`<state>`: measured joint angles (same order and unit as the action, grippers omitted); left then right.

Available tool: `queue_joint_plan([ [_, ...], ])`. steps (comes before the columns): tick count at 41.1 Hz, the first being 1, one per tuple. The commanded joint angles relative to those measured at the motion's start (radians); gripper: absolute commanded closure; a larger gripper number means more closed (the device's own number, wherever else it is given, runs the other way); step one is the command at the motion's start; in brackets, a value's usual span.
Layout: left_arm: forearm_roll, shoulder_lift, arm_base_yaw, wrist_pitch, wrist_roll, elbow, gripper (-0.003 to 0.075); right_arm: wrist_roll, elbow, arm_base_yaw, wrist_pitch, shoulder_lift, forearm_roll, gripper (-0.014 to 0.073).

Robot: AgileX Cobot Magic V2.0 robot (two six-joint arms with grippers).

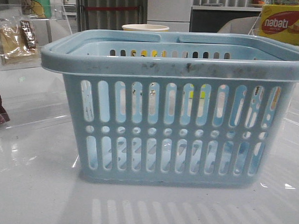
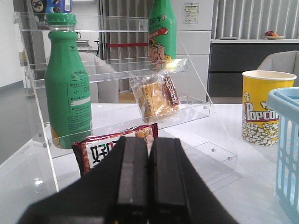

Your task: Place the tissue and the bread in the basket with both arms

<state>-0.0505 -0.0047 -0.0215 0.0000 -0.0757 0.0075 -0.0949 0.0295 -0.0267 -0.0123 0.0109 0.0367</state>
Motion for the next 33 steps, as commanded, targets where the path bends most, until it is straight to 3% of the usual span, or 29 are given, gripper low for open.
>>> queue_joint_plan([
  [1, -0.009, -0.018, -0.006, -0.092, 0.001, 0.005, 0.0627, 0.003, -0.006, 0.0, -0.094, 0.019, 0.009, 0.0537],
  [33, -0.009, -0.018, -0.006, -0.092, 0.001, 0.005, 0.0627, 0.003, -0.007, 0.0, -0.125, 0.019, 0.009, 0.0537],
])
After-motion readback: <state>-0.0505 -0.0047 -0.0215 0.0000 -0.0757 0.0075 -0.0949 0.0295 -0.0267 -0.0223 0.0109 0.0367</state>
